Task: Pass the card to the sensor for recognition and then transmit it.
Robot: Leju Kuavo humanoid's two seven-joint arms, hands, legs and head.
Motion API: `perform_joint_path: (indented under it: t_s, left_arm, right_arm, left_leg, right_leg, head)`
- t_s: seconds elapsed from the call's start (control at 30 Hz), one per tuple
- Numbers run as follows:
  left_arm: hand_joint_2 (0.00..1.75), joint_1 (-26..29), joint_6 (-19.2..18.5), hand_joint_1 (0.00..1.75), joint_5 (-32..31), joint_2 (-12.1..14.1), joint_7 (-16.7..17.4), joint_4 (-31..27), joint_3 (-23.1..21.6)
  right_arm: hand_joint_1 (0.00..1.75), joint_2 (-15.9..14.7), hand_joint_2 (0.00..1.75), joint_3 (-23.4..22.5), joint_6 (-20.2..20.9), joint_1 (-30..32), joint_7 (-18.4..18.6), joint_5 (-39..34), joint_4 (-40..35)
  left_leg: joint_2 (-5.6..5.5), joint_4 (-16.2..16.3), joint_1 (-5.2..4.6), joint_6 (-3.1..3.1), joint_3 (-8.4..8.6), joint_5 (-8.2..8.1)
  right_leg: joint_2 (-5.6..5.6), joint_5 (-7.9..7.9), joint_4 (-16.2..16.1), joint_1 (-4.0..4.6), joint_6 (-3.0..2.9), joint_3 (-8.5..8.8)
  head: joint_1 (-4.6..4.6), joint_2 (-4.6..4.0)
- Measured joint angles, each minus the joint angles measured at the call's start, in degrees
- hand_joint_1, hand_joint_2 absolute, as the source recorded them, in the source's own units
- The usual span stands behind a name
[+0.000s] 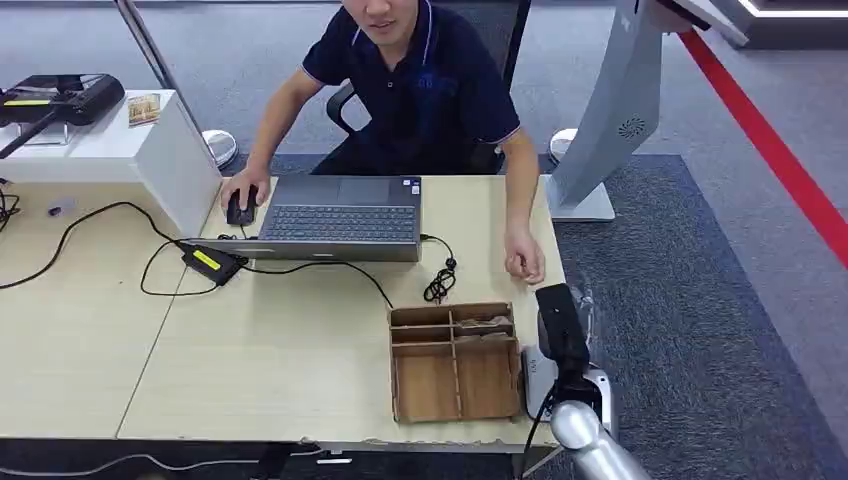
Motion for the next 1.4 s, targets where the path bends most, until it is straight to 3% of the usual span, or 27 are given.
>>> perform_joint_path:
  t_s: [0.67, 1.4]
  left_arm:
    - [0.0, 0.3, 0.5, 0.0, 1.1, 0.0, -0.2, 0.0, 0.0]
    - [0.0, 0.8, 0.6, 0.0, 2.2, 0.4, -0.9, 0.1, 0.0]
  right_arm:
    - [1.75, -0.8, 1.75, 0.1, 0.6, 1.7, 2.0, 1.3, 0.0]
    - [1.75, -5.8, 1.75, -0.1, 4.5, 5.4, 8.4, 9.0, -2.6]
  left_leg:
    - [0.0, 0.0, 0.0, 0.0, 0.0, 0.0]
    - [0.0, 0.0, 0.0, 0.0, 0.0, 0.0]
  right_leg:
    - [0.0, 0.0, 0.0, 0.0, 0.0, -0.01]
    - [0.0, 0.0, 0.0, 0.0, 0.0, -0.01]
  head:
    - [0.0, 0.0]
    - [0.0, 0.0]
